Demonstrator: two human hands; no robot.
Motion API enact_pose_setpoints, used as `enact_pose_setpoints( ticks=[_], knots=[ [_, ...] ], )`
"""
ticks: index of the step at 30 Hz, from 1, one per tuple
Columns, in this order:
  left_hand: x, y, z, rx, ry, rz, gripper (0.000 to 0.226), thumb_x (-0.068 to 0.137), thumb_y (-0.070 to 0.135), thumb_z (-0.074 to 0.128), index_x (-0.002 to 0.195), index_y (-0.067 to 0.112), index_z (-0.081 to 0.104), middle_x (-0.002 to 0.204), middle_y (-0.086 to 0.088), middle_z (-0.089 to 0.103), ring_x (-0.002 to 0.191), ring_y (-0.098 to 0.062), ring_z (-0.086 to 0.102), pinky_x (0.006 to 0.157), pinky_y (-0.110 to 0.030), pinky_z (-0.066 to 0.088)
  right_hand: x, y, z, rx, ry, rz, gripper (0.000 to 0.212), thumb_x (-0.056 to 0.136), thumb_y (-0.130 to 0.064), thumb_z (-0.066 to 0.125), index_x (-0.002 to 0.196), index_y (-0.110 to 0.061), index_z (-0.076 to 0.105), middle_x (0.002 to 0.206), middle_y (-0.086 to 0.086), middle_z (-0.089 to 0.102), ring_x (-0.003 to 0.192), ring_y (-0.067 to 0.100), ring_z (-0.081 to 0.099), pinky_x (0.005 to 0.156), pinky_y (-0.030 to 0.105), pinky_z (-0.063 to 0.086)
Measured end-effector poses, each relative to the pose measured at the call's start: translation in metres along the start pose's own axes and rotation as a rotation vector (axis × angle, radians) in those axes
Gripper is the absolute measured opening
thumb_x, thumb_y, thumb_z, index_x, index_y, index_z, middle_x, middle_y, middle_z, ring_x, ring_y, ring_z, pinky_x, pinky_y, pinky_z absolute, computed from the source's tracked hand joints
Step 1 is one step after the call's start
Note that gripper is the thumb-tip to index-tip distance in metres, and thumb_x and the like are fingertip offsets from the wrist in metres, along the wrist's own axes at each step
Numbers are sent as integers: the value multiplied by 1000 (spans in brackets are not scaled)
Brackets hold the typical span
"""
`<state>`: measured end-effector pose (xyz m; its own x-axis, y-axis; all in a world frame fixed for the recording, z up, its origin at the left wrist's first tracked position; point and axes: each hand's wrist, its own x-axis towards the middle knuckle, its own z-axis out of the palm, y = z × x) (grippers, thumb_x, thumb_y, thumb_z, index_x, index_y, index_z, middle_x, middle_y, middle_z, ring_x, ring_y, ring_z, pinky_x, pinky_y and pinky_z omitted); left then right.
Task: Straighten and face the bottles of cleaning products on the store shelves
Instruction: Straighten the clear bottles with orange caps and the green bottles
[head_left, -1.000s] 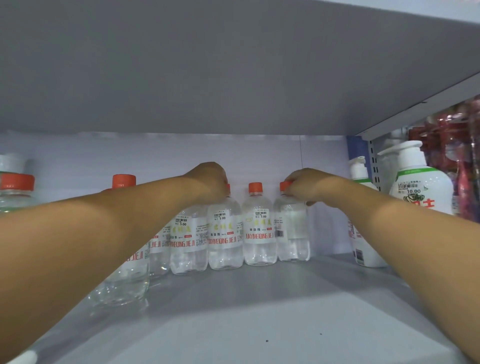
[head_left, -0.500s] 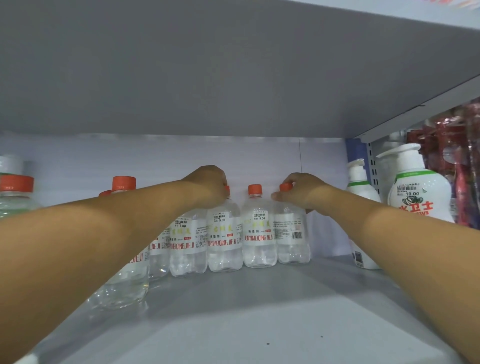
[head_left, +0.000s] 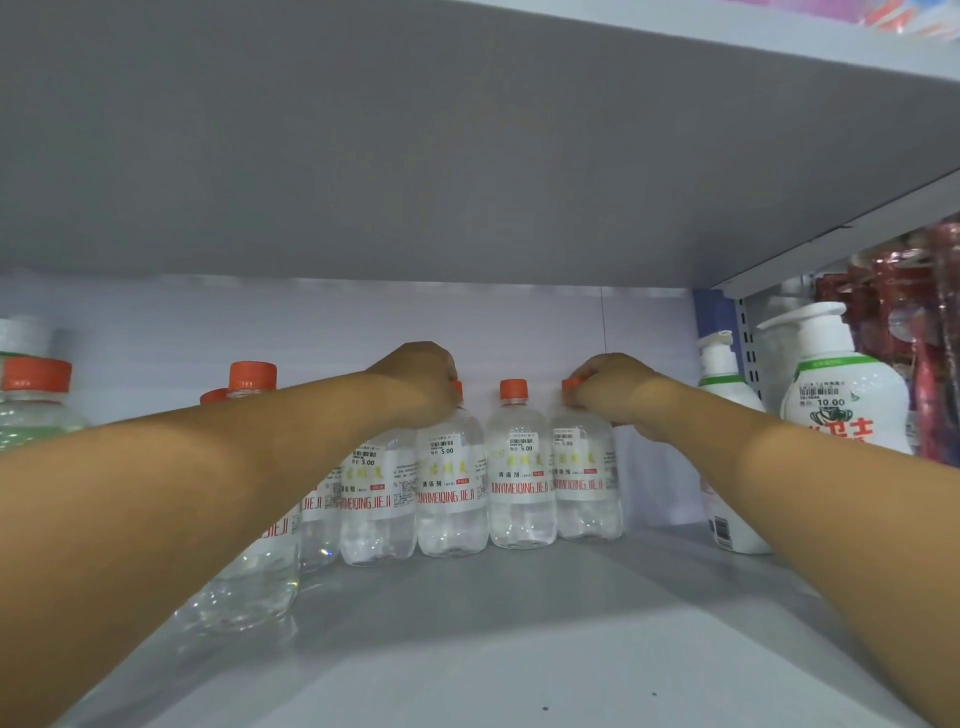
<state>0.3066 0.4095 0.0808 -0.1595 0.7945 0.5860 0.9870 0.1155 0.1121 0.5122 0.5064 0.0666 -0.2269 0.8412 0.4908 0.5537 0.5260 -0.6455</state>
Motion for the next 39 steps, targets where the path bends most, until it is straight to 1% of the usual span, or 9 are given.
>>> enact_pose_setpoints(
  ticks=[4, 16, 21, 23, 26, 28, 35, 37, 39],
  knots=[
    [-1, 1, 0, -3, 10, -3, 25, 103, 24, 56, 121, 15, 70, 123, -2, 66, 110, -21, 62, 89, -30, 51, -3, 4, 3, 22, -63, 75, 43, 97, -39, 67, 125, -8, 56, 122, 10, 65, 109, 31, 66, 94, 47, 58],
    [-2, 1, 0, -16, 18, -17, 26, 103, 27, 57, 125, 17, 67, 128, -1, 62, 109, -19, 59, 90, -29, 48, 2, 7, 2, 128, -77, 113, 34, 100, -27, 64, 124, -2, 61, 120, 15, 67, 109, 32, 67, 97, 47, 58],
    [-4, 2, -3, -23, -2, -13, 37, 101, 32, 61, 134, 17, 64, 138, 0, 60, 121, -20, 58, 94, -28, 47, -1, 3, -2, -47, -4, 33, 49, 95, -48, 65, 125, -9, 56, 126, 9, 58, 105, 26, 60, 84, 34, 53],
    [-5, 2, -4, -2, -61, 15, 57, 96, 42, 66, 147, 21, 53, 149, 2, 50, 133, -21, 51, 98, -28, 43, -2, 3, -5, 0, -19, -23, 75, 89, -58, 70, 148, -20, 44, 148, 5, 49, 127, 28, 54, 99, 39, 51],
    [-6, 0, -4, 39, -122, 44, 73, 91, 52, 72, 152, 23, 44, 151, 3, 46, 135, -21, 47, 94, -28, 38, -6, 0, 3, -129, -212, -87, 100, 74, -69, 77, 157, -38, 30, 160, 0, 38, 140, 29, 45, 111, 45, 45],
    [-3, -1, -3, 63, -115, 52, 75, 90, 53, 72, 152, 23, 44, 150, 3, 47, 134, -21, 48, 93, -28, 38, -6, -1, 9, -273, -246, -106, 100, 73, -68, 79, 156, -40, 31, 160, 4, 33, 141, 32, 44, 113, 48, 44],
    [-5, 1, 2, 87, -104, 50, 68, 90, 55, 72, 146, 22, 49, 134, 4, 54, 106, -15, 48, 85, -30, 41, -10, -4, 12, -345, -244, -103, 87, 80, -64, 75, 154, -36, 40, 157, 9, 33, 141, 34, 43, 116, 48, 40],
    [-11, 3, 0, 104, -109, 53, 68, 91, 56, 69, 146, 22, 49, 135, 4, 55, 113, -19, 54, 89, -31, 45, -11, -3, 9, -356, -253, -95, 91, 80, -66, 74, 156, -35, 36, 158, 8, 31, 142, 33, 40, 117, 47, 39],
    [-23, 3, -10, 91, -91, 69, 74, 94, 57, 66, 155, 25, 40, 154, 3, 46, 133, -21, 52, 103, -32, 45, -15, -4, 9, -347, -249, -83, 98, 78, -70, 74, 158, -34, 32, 158, 8, 29, 142, 33, 41, 117, 46, 39]
  ],
)
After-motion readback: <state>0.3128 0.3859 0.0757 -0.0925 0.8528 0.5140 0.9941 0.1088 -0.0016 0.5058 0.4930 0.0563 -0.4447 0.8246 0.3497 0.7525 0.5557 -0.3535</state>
